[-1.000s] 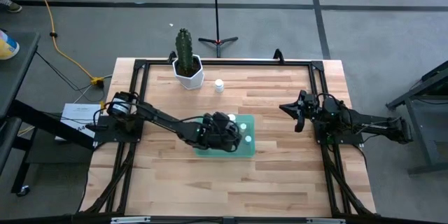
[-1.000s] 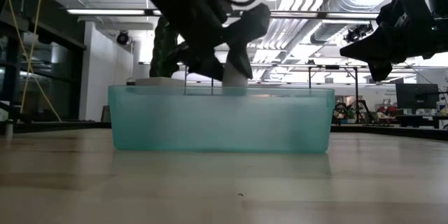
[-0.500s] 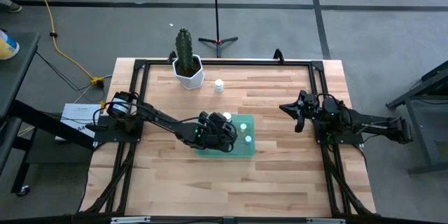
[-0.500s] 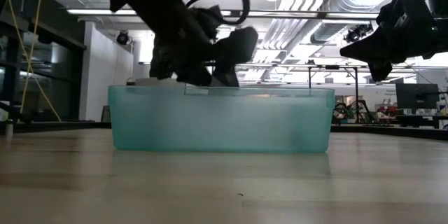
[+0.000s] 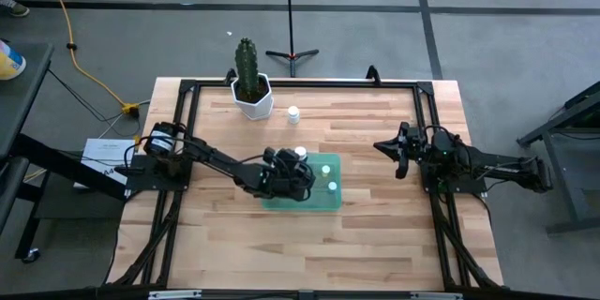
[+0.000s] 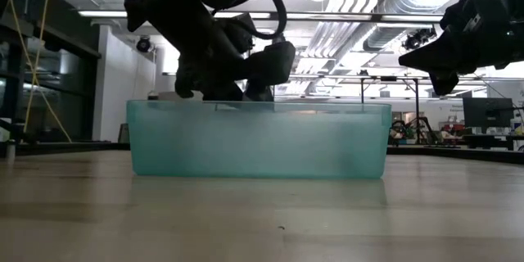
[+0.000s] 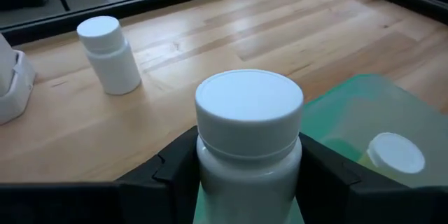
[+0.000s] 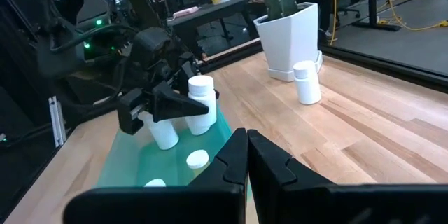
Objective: Pick and place pill bottles into a basket
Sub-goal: Put the bottom white pill bottle into the blue bin, then put the white pill bottle into the blue bin
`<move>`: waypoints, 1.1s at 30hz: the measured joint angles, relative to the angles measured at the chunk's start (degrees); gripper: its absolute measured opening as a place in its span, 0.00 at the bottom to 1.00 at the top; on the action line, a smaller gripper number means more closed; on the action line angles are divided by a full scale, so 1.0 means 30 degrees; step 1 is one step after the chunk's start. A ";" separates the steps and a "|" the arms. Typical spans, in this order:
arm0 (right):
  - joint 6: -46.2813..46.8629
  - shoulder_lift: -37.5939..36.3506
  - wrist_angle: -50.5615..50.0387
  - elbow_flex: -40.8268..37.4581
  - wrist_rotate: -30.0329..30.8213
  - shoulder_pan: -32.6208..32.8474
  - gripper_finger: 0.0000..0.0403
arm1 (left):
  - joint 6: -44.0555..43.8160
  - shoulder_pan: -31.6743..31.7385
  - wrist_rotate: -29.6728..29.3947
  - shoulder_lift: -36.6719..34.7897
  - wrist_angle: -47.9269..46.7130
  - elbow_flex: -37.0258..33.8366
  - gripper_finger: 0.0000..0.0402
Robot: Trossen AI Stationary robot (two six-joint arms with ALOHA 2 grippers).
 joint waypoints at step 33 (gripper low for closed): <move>-0.0007 -0.0005 -0.0058 -0.0007 -0.0170 -0.0005 0.00 | 0.1752 0.0491 0.0683 0.0000 -0.0048 0.1237 0.67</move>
